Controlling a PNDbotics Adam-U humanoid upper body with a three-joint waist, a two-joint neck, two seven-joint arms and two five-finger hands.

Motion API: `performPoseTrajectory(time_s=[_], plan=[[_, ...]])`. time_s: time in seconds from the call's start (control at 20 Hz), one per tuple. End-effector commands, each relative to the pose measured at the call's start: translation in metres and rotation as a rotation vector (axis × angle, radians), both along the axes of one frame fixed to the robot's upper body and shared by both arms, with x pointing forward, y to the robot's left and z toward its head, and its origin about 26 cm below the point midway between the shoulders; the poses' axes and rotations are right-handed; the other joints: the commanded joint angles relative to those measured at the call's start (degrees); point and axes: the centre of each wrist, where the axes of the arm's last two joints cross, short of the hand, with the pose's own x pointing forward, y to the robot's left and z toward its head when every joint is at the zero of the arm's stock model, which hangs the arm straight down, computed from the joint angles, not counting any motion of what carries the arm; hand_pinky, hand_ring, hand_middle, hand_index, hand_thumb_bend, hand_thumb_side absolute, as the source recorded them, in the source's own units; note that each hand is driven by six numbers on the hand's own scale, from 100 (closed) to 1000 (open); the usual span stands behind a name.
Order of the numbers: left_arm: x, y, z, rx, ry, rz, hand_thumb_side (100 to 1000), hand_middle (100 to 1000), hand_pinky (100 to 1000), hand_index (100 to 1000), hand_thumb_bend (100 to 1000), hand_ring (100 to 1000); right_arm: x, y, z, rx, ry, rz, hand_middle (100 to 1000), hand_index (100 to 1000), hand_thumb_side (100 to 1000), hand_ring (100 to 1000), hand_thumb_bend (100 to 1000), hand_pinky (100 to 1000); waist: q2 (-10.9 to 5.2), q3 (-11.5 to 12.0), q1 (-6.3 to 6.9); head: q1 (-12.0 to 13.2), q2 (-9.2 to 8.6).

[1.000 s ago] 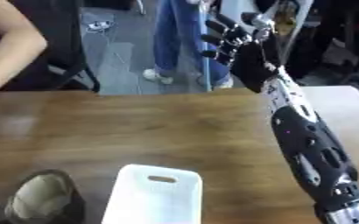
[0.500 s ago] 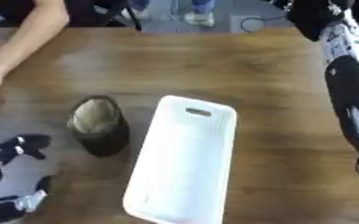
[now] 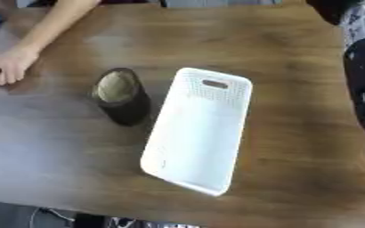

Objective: Pick up objects on the table and place them in the box.

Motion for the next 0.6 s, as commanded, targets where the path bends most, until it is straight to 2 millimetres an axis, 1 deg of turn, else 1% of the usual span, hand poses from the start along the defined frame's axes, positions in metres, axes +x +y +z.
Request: performPoseTrajectory(time_s=[0.05,0.1,0.15,0.2,0.25,0.3,0.35,0.4,0.5,0.6], plan=[[0.000,-0.002,0.020,0.103,-0.058,0.005,250,850,454,988,100,450,-0.004,-0.004,0.016,-0.012,-0.032,-0.013,943,987,1000,847,100,734,-1.12,-0.01,0.27,-1.09,0.04],[0.000,-0.004,0.026,0.139,-0.081,0.008,260,854,332,997,112,360,-0.005,-0.005,0.015,-0.013,-0.029,-0.015,943,988,1000,846,100,733,-1.11,-0.07,0.36,-1.20,0.04],[0.000,-0.006,0.034,0.190,-0.110,0.011,292,847,208,1000,233,290,-0.005,-0.006,0.014,-0.014,-0.025,-0.018,943,987,1000,845,100,732,-1.13,-0.12,0.45,-1.29,0.04],[0.000,-0.009,0.042,0.249,-0.141,0.014,315,838,151,1000,294,267,-0.005,-0.007,0.013,-0.016,-0.021,-0.020,943,987,1000,845,100,731,-1.18,-0.13,0.54,-1.39,0.04],[0.002,-0.013,0.052,0.313,-0.175,0.014,382,820,100,1000,426,198,-0.005,-0.007,0.012,-0.019,-0.015,-0.022,943,987,1000,843,100,730,-1.28,-0.16,0.67,-1.48,0.00],[0.003,-0.016,0.059,0.360,-0.201,0.015,354,823,100,1000,376,216,-0.005,-0.008,0.010,-0.021,-0.011,-0.024,943,987,1000,844,100,730,-1.33,-0.13,0.73,-1.56,-0.05],[0.005,-0.019,0.067,0.414,-0.232,0.015,449,825,100,1000,522,185,-0.004,-0.007,0.008,-0.025,-0.004,-0.021,943,987,1000,842,100,729,-1.44,-0.18,0.89,-1.41,-0.36],[0.009,-0.022,0.075,0.468,-0.261,0.020,475,828,100,1000,556,185,-0.004,-0.005,0.006,-0.030,0.003,-0.016,943,987,1000,841,100,729,-1.53,-0.26,1.04,-1.21,-0.78],[0.017,-0.024,0.080,0.528,-0.288,0.026,480,833,100,1000,552,179,-0.003,-0.003,0.003,-0.041,0.012,-0.008,943,987,1000,840,100,728,-1.64,-0.67,1.26,-0.99,-1.70],[0.024,-0.022,0.079,0.536,-0.292,0.018,468,832,100,1000,529,169,-0.002,-0.001,0.002,-0.044,0.014,-0.004,943,987,1000,839,100,728,-1.71,-1.08,1.38,-0.94,-2.57]])
